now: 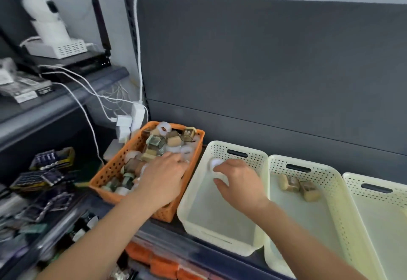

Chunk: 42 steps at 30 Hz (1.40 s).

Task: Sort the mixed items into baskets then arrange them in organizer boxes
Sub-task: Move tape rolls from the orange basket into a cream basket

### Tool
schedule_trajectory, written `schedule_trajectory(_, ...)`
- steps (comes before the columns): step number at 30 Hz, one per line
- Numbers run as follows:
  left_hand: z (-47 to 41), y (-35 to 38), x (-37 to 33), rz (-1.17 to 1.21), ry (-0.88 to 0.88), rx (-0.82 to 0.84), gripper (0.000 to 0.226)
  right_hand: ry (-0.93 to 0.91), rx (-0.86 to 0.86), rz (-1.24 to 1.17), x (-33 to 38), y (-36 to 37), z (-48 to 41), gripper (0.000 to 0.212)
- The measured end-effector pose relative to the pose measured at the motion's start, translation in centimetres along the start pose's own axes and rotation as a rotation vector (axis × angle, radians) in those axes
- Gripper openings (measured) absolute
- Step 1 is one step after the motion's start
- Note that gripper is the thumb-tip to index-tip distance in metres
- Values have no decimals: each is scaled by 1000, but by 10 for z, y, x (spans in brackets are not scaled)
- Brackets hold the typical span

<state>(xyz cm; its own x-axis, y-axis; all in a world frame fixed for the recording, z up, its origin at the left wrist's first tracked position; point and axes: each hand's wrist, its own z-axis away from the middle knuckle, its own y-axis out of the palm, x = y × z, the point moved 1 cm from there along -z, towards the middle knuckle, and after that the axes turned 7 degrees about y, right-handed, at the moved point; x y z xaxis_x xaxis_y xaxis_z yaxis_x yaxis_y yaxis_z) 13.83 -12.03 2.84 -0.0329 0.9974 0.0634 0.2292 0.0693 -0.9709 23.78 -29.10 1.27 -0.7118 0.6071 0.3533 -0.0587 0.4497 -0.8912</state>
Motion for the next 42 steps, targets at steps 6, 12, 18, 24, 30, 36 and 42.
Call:
schedule_trajectory(6,50,-2,75,14,-104,191,24,-174,149,-39,73,37,-15,26)
schedule_trajectory(12,67,16,109,315,-117,394,28,-212,388,233,111,61,-32,31)
schedule_trajectory(18,63,24,119,462,-95,470,39,-198,560,322,122,62,-44,29)
schedule_trajectory(24,57,30,126,556,-91,404,28,-143,477,168,115,56,-46,29)
schedule_trajectory(30,44,16,118,794,-165,216,11,-56,251,-209,101,34,-30,29)
schedule_trajectory(36,15,3,52,1140,-219,-17,21,139,-34,-406,50,-8,5,46)
schedule_trajectory(42,-25,12,-53,1059,-10,-31,26,363,-135,-256,-35,-48,60,45)
